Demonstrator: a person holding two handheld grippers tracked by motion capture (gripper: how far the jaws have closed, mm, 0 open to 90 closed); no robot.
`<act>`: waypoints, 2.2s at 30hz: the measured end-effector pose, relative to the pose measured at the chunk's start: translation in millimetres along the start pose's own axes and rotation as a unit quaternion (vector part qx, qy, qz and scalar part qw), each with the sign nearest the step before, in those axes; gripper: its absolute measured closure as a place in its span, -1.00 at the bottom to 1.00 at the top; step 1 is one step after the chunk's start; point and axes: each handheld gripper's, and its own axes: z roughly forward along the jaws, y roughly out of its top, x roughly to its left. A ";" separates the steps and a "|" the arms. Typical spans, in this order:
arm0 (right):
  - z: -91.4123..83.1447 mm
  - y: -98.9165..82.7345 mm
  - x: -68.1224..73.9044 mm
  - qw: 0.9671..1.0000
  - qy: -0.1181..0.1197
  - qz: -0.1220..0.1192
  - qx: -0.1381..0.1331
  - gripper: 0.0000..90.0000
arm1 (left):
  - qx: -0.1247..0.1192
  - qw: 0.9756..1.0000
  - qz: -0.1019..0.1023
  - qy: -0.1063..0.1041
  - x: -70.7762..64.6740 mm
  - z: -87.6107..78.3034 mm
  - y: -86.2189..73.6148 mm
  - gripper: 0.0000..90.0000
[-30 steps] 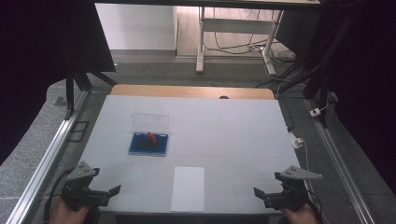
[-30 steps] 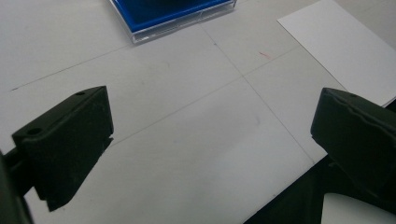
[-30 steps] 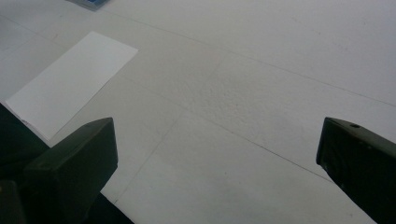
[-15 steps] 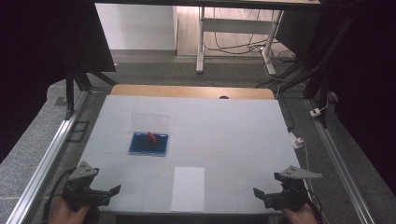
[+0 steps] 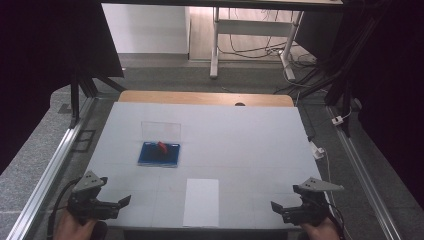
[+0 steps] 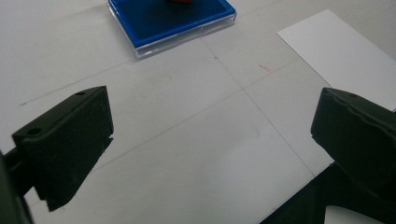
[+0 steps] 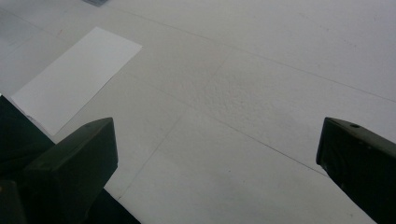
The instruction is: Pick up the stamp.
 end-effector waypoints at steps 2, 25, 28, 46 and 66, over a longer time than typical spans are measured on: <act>0.2 0.1 0.0 1.000 0.000 0.000 0.001 -1.00 | -0.006 1.000 0.001 -0.005 0.8 0.3 1.2 -1.00; 0.4 0.2 -1.7 1.000 0.001 0.008 0.003 -1.00 | -0.040 0.996 0.015 -0.073 -0.5 21.7 25.2 -1.00; 0.7 0.3 -1.6 1.000 0.001 0.008 0.003 -1.00 | -0.036 0.997 0.021 -0.071 -0.9 26.7 28.5 -1.00; 1.9 0.7 -1.6 1.000 0.003 0.005 0.011 -1.00 | -0.029 0.997 0.023 -0.061 5.5 53.7 56.4 -1.00; 2.8 0.9 -1.3 1.000 0.005 0.006 0.014 -1.00 | 0.002 0.998 0.054 -0.023 16.8 101.2 89.6 -1.00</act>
